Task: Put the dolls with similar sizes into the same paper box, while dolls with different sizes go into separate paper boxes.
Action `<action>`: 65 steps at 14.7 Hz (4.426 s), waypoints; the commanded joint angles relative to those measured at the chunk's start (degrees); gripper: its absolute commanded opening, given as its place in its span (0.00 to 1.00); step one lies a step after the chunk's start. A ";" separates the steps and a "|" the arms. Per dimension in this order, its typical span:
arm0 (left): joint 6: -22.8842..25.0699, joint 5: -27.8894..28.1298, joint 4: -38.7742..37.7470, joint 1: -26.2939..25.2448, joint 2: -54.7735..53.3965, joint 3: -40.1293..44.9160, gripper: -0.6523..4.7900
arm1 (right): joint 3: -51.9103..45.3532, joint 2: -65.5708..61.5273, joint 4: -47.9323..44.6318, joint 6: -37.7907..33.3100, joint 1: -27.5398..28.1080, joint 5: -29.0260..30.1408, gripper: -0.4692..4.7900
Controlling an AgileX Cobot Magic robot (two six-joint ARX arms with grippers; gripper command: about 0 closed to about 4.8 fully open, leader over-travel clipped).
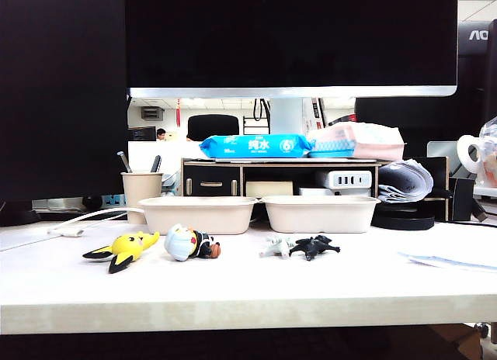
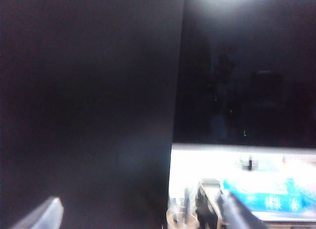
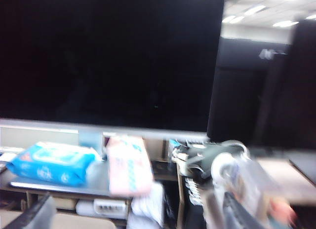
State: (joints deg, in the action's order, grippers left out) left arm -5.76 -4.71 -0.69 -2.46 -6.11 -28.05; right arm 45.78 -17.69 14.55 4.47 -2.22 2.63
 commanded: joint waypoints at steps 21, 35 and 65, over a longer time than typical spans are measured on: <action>-17.14 -35.23 -12.28 14.43 -70.77 -22.67 1.00 | 20.26 -68.76 14.32 -17.99 -18.75 34.32 1.00; -0.15 -22.08 -16.28 17.46 -80.54 -22.69 1.00 | 20.28 -69.20 8.94 -21.33 -21.97 39.71 1.00; 5.51 -9.70 3.13 22.21 -89.48 -27.78 0.11 | 20.28 -69.16 8.74 -19.23 -21.97 45.46 1.00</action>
State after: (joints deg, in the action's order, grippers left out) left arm 0.27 -13.04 0.60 19.75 -96.71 -53.82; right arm 65.89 -87.09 23.97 -15.35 -24.16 47.66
